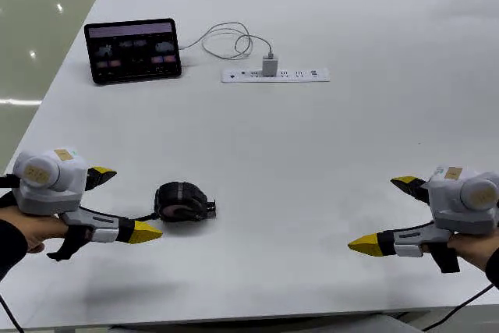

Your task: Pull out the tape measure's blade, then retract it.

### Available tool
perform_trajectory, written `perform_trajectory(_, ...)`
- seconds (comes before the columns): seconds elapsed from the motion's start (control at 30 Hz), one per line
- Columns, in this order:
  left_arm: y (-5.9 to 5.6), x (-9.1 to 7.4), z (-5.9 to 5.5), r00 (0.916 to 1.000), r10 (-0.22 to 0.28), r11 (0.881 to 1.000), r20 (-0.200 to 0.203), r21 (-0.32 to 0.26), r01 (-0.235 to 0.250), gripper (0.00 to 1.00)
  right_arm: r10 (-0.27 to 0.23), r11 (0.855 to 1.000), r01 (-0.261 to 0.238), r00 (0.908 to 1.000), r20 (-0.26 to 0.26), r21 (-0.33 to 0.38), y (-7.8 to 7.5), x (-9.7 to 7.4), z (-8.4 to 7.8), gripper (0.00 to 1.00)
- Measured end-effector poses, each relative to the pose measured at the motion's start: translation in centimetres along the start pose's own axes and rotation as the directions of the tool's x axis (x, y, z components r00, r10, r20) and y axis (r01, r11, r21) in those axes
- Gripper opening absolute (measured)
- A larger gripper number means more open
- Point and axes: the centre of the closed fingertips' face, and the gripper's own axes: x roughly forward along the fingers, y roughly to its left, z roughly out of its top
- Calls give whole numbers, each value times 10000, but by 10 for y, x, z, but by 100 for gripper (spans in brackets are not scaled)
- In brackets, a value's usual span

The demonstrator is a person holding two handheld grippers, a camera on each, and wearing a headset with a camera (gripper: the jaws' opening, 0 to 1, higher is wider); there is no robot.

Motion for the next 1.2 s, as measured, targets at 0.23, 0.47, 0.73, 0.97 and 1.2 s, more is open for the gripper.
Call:
perform_trajectory(0.23, -6, 11, 4, 9979, -420, 9982, -499, 416, 441, 100, 283, 9995, -284, 9996, -63, -169, 8, 11, 6, 100)
perform_trajectory(0.47, -10, 22, 10, 9920, -806, 9908, -972, 1004, 903, 98, 468, 9985, -469, 9989, -42, -265, 12, 20, 14, 100)
perform_trajectory(0.73, -12, 27, 14, 9796, -1155, 9799, -1646, 1423, 1395, 89, 699, 9966, -701, 9975, -50, -440, 18, 32, 23, 100)
perform_trajectory(0.97, -17, 35, 12, 9595, -1509, 9623, -2379, 1870, 1977, 85, 984, 9934, -992, 9950, -173, -576, 25, 45, 30, 100)
perform_trajectory(1.2, -17, 45, 12, 9420, -1648, 9448, -2925, 2273, 2359, 81, 1389, 9856, -1397, 9902, -152, -955, 34, 60, 42, 100)
